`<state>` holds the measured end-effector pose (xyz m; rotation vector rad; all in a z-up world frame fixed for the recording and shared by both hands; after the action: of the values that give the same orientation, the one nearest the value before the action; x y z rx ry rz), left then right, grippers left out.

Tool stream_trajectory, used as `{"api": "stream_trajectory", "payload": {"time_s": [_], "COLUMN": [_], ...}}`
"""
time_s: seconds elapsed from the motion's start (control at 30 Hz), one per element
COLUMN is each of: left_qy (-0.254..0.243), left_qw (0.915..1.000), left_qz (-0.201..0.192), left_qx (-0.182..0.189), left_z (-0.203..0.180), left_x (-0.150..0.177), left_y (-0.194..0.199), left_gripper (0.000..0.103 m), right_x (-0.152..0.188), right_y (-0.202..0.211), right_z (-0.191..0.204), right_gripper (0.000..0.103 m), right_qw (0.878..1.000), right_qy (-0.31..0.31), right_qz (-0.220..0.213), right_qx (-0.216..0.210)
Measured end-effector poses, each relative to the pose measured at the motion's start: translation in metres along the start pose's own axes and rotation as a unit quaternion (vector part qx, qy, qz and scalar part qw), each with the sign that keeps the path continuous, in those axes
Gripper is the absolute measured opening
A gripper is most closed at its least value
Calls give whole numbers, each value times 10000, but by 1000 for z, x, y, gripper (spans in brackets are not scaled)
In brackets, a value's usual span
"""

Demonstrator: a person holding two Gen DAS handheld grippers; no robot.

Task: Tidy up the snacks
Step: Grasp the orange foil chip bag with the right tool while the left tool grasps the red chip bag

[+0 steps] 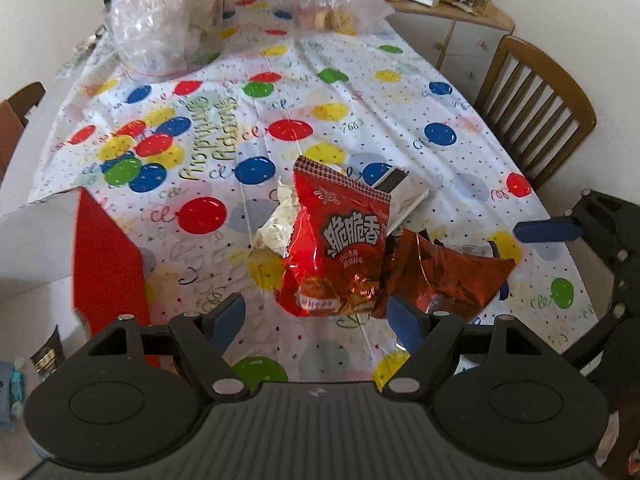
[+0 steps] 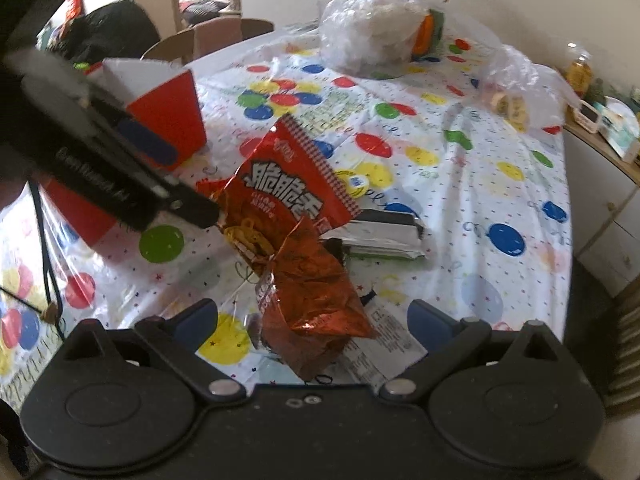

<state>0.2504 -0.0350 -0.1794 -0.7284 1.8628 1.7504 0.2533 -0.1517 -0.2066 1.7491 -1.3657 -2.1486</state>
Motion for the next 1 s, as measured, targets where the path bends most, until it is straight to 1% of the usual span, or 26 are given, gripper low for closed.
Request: {"api": "stream_trajectory", "payload": {"time_s": [0.1, 0.2, 0.27, 0.33, 0.4, 0.5, 0.63, 0.73, 0.77, 0.87, 0.93, 1.0], "left_qy": [2, 64, 95, 158, 230, 353, 343, 372, 362, 408, 434, 463], "left_qw": [9999, 9995, 9984, 9975, 9968, 9954, 9945, 9940, 9940, 9935, 9932, 9932], "left_qz": [146, 314, 548, 685, 762, 872, 958, 982, 988, 1011, 1024, 1014], "left_qx": [-18, -1, 49, 4, 31, 178, 260, 294, 283, 336, 331, 325], "left_z": [1, 4, 4, 7, 8, 5, -1, -3, -4, -5, -5, -4], "left_x": [-4, -6, -3, 0, 2, 3, 5, 5, 5, 4, 5, 5], "left_y": [-15, -31, -43, -52, -60, -67, -74, -77, -77, -79, -78, -77], "left_gripper": [78, 78, 78, 78, 78, 78, 78, 78, 78, 67, 65, 62], "right_x": [4, 7, 10, 12, 13, 13, 12, 12, 13, 13, 14, 14], "right_y": [-12, -22, -27, -31, -33, -37, -41, -43, -43, -43, -41, -39], "right_z": [3, -1, -3, -2, -2, -3, -4, -5, -6, -5, -4, -3], "right_gripper": [100, 100, 99, 98, 97, 96, 92, 87, 84, 76, 71, 70], "right_qw": [9999, 9999, 9998, 9997, 9996, 9995, 9993, 9991, 9990, 9988, 9988, 9987], "right_qy": [95, -7, -92, -129, -159, -235, -298, -350, -370, -416, -422, -442], "right_qz": [69, 133, 167, 200, 201, 191, 195, 214, 220, 218, 225, 238], "right_qx": [-66, -69, -71, -84, -94, -108, -90, -85, -80, -108, -121, -113]}}
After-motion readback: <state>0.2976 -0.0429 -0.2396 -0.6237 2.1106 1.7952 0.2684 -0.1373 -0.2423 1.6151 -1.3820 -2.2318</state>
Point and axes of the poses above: each gripper's, at about its wrist camera, not at the fingertips, and y roughly against the way its jaws point, z to its left, x to its underside, the point moved 10 cm from there along -y, roughly the way its jaws point, and after that the axes turned 13 degrees about -z, right-handed, at the moved point
